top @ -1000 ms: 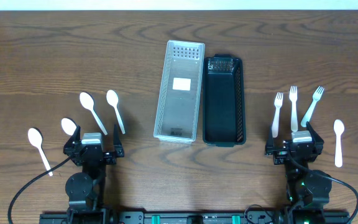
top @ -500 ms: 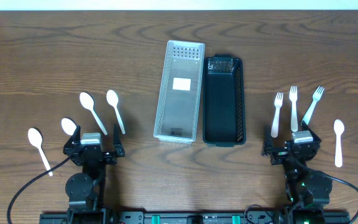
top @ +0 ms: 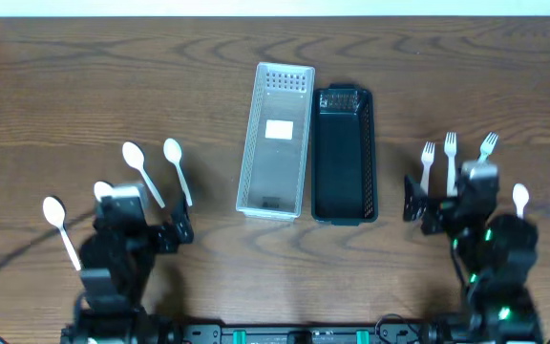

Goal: Pack container
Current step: 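Move both grippers to the near ends of the two baskets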

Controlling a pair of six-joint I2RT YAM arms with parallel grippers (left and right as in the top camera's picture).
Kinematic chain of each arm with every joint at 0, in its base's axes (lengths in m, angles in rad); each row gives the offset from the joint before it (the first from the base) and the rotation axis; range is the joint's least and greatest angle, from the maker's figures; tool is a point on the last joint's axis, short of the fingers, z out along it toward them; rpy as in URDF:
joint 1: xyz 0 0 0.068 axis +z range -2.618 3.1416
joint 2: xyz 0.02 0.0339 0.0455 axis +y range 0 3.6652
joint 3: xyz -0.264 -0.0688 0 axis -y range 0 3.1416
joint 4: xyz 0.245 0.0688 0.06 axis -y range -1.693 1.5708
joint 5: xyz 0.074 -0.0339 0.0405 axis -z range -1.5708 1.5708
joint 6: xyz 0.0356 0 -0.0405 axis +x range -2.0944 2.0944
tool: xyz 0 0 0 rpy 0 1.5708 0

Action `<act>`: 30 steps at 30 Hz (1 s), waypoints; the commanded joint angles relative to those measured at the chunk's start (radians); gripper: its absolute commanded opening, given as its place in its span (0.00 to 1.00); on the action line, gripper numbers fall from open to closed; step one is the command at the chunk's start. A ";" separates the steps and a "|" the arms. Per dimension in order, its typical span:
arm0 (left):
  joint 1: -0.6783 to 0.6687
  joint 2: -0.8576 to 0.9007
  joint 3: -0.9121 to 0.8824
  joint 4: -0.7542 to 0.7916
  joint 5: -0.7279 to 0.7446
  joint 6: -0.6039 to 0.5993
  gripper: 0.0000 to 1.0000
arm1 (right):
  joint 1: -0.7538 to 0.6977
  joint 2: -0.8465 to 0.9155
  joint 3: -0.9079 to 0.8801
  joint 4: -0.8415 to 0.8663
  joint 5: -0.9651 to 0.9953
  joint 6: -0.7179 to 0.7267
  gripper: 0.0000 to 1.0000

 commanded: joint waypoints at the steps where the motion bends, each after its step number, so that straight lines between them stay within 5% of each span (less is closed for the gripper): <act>1: -0.001 0.196 0.194 -0.095 0.026 -0.016 0.98 | -0.007 0.222 0.202 -0.138 -0.009 0.012 0.99; 6: -0.001 0.523 0.501 -0.349 0.067 -0.016 0.98 | -0.007 0.535 0.492 -0.420 -0.009 -0.024 0.99; 10: -0.001 0.742 0.666 -0.438 0.155 -0.016 0.98 | -0.007 0.693 0.595 -0.481 -0.058 -0.022 0.99; 13: -0.014 0.834 0.678 -0.349 0.349 -0.008 0.98 | -0.007 0.760 0.598 -0.478 -0.056 -0.022 0.74; 16: -0.066 0.909 0.678 -0.295 0.330 -0.002 0.91 | -0.007 0.819 0.598 -0.478 -0.056 -0.021 0.48; 18: -0.112 0.947 0.678 -0.282 0.299 0.029 0.98 | -0.006 0.848 0.598 -0.482 -0.056 -0.022 0.48; 25: -0.253 1.003 0.678 -0.288 0.050 0.102 0.99 | 0.014 0.918 0.597 -0.481 -0.052 -0.022 0.31; 30: -0.253 1.003 0.678 -0.303 -0.015 0.101 0.79 | 0.069 0.979 0.597 -0.480 -0.049 -0.031 0.23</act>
